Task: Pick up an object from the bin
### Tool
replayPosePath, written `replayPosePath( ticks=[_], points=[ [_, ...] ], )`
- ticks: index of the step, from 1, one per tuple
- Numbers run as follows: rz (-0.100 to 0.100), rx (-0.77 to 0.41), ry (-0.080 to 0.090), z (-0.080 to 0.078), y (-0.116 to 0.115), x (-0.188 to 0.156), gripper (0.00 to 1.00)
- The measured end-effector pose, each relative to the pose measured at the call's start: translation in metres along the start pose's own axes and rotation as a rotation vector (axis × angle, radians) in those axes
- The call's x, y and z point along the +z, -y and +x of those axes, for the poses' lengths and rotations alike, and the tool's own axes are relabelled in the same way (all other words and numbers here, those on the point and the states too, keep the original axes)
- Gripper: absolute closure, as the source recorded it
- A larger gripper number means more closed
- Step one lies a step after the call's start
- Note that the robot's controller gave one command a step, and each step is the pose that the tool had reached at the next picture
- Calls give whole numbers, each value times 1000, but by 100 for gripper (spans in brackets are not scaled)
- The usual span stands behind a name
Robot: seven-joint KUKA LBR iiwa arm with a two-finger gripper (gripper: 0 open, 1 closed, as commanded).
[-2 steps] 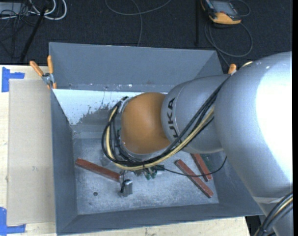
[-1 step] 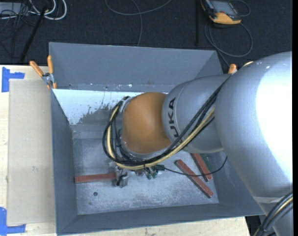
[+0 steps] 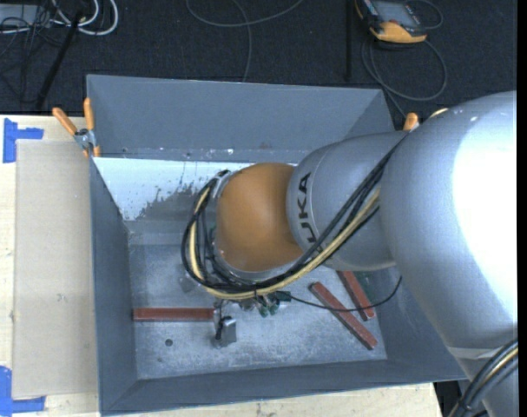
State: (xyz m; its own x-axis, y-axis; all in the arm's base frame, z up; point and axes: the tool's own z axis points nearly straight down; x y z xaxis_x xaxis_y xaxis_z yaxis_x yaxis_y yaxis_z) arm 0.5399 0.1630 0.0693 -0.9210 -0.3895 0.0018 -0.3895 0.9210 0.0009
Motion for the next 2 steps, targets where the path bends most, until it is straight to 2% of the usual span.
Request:
replayPosePath(
  ticks=[1,2],
  points=[
    [0,1,0,0,0,0,100],
    [0,2,0,0,0,0,0]
  ],
)
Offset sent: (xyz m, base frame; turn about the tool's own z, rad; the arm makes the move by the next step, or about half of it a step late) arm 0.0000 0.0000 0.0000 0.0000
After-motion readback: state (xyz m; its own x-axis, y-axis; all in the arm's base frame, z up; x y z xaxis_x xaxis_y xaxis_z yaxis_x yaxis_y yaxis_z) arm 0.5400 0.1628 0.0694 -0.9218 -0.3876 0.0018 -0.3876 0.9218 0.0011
